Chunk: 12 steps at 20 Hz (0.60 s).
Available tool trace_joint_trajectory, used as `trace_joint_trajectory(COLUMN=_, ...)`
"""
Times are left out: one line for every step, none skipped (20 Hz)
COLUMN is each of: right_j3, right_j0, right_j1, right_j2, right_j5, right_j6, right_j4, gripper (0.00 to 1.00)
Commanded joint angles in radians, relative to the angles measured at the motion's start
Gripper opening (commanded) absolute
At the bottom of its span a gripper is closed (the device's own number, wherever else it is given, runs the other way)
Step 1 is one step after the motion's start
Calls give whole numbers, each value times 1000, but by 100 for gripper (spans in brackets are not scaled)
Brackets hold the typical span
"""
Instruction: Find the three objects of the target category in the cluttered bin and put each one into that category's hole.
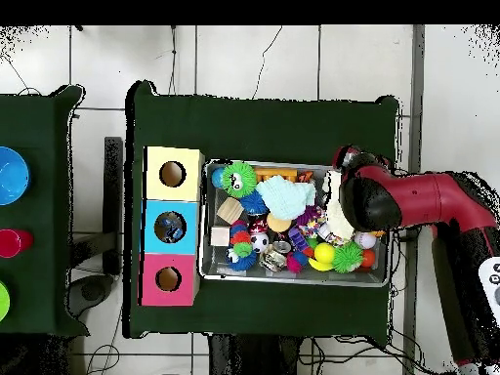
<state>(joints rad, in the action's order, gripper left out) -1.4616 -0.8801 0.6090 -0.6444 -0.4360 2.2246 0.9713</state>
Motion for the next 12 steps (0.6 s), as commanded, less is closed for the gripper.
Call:
trace_joint_trajectory(right_j3=-59, right_j0=14, right_j1=-12, right_j2=-17, right_j5=-75, right_j6=-282, right_j4=11, gripper=0)
trace_joint_trajectory(right_j3=-59, right_j0=15, right_j1=-10, right_j2=-18, right_j5=-76, right_j6=-282, right_j4=9, gripper=0)
trace_joint_trajectory(right_j3=-59, right_j0=16, right_j1=-8, right_j2=-20, right_j5=-77, right_j6=-282, right_j4=8, gripper=0)
trace_joint_trajectory(right_j3=-60, right_j0=16, right_j1=-7, right_j2=-20, right_j5=-76, right_j6=-282, right_j4=8, gripper=0)
trace_joint_trajectory(right_j3=-60, right_j0=15, right_j1=-7, right_j2=-20, right_j5=-75, right_j6=-281, right_j4=8, gripper=0)
trace_joint_trajectory(right_j3=-58, right_j0=16, right_j1=-9, right_j2=-19, right_j5=-75, right_j6=-281, right_j4=9, gripper=0)
trace_joint_trajectory(right_j3=-56, right_j0=17, right_j1=-10, right_j2=-19, right_j5=-75, right_j6=-281, right_j4=10, gripper=0)
trace_joint_trajectory(right_j3=-52, right_j0=18, right_j1=-15, right_j2=-19, right_j5=-74, right_j6=-281, right_j4=12, gripper=0)
trace_joint_trajectory(right_j3=-52, right_j0=18, right_j1=-15, right_j2=-19, right_j5=-73, right_j6=-281, right_j4=12, gripper=0)
trace_joint_trajectory(right_j3=-53, right_j0=17, right_j1=-13, right_j2=-19, right_j5=-74, right_j6=-282, right_j4=11, gripper=0)
trace_joint_trajectory(right_j3=-54, right_j0=17, right_j1=-12, right_j2=-20, right_j5=-75, right_j6=-282, right_j4=10, gripper=0)
trace_joint_trajectory(right_j3=-55, right_j0=18, right_j1=-11, right_j2=-19, right_j5=-74, right_j6=-281, right_j4=10, gripper=0)
